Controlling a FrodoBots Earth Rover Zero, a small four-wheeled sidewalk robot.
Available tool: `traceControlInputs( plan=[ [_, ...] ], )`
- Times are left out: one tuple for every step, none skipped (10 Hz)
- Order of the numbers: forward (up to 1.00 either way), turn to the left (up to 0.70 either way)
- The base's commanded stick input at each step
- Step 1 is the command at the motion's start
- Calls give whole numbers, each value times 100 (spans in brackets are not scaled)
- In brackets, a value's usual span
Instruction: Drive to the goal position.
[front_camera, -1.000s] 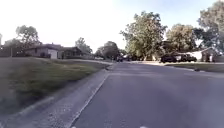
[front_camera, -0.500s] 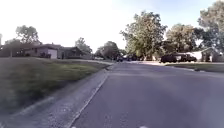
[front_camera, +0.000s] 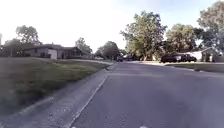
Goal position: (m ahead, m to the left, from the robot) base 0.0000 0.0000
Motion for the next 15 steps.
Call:
traceControlInputs(
  plan=[
    [6, 0],
    [7, 0],
    [7, 0],
    [7, 0],
    [7, 0],
    [7, 0],
    [6, 0],
    [6, 0],
    [6, 0],
    [6, 0],
    [6, 0],
    [6, 0],
    [6, 0],
    [6, 0],
    [6, 0]
  ],
)
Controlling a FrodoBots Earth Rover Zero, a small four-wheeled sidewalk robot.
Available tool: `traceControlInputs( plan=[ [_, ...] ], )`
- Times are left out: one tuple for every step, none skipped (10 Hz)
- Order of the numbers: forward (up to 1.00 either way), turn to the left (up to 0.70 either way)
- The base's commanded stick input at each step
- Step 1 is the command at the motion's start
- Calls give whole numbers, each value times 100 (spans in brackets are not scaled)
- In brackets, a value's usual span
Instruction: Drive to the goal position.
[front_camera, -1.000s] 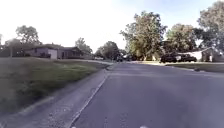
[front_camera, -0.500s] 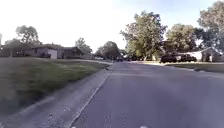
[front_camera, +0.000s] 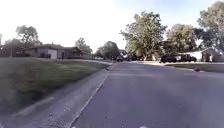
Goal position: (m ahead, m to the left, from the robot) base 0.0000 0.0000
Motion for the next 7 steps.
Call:
traceControlInputs(
  plan=[
    [6, 0],
    [6, 0],
    [6, 0],
    [6, 0],
    [6, 0],
    [6, 0],
    [6, 0]
  ],
)
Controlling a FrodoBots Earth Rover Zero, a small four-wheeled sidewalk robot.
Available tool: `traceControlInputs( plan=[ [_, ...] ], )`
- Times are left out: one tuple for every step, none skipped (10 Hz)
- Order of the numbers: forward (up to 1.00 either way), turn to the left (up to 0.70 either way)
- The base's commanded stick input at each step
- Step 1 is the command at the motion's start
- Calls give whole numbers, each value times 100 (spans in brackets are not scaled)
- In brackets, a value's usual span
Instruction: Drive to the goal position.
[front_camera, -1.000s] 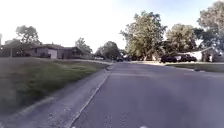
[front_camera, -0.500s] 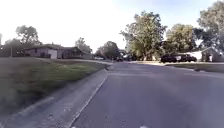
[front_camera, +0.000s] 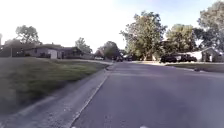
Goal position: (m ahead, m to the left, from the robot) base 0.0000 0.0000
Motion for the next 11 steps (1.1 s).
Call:
traceControlInputs(
  plan=[
    [6, 0],
    [6, 0],
    [6, 0],
    [6, 0],
    [6, 0],
    [6, 0],
    [6, 0],
    [6, 0],
    [6, 0],
    [6, 0],
    [6, 0]
  ],
)
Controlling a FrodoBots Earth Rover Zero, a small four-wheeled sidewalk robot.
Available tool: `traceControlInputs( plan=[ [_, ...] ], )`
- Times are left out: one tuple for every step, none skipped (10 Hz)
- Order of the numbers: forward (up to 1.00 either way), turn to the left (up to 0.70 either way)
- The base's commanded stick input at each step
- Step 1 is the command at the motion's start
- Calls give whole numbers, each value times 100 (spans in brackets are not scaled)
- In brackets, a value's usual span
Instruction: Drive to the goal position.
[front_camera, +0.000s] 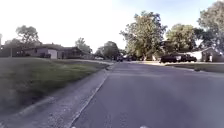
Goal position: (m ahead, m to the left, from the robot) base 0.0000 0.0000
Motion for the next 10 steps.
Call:
traceControlInputs(
  plan=[
    [6, 0],
    [6, 0],
    [6, 0],
    [6, 0],
    [6, 0],
    [6, 0],
    [6, 0],
    [6, 0],
    [6, 0],
    [6, 0]
  ],
)
